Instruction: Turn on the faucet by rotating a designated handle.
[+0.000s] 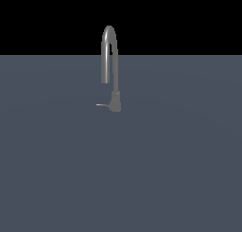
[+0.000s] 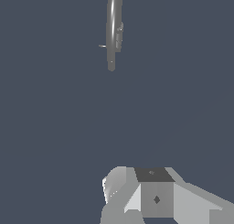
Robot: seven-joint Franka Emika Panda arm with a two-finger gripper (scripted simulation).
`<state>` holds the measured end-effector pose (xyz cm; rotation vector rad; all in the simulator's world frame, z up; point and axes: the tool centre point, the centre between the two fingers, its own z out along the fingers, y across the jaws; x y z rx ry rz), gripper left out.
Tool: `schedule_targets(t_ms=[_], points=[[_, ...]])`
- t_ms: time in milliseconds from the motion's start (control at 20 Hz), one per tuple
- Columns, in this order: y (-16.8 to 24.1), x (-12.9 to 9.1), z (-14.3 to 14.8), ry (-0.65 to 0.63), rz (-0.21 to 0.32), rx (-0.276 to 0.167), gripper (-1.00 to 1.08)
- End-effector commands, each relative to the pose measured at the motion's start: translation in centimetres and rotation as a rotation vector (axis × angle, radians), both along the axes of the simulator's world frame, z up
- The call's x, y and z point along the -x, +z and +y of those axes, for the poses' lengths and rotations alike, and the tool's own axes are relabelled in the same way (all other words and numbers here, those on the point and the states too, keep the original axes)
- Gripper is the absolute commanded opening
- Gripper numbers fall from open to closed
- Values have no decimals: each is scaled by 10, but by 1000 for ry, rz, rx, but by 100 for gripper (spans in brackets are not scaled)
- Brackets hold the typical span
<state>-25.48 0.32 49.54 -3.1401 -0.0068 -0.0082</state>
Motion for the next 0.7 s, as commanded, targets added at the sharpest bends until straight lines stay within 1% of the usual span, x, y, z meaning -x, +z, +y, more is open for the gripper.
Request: schedule_targets(t_ms=[0,150,300,450,650], points=[[0,0,0,0,0,0,-100],[-1,-2,1,9,0,8,-100],[-4,-7,2,34,2,33,-100],[-9,-15,6,76,4,73,-100],[-19,-30,12,156,7,150,-100]])
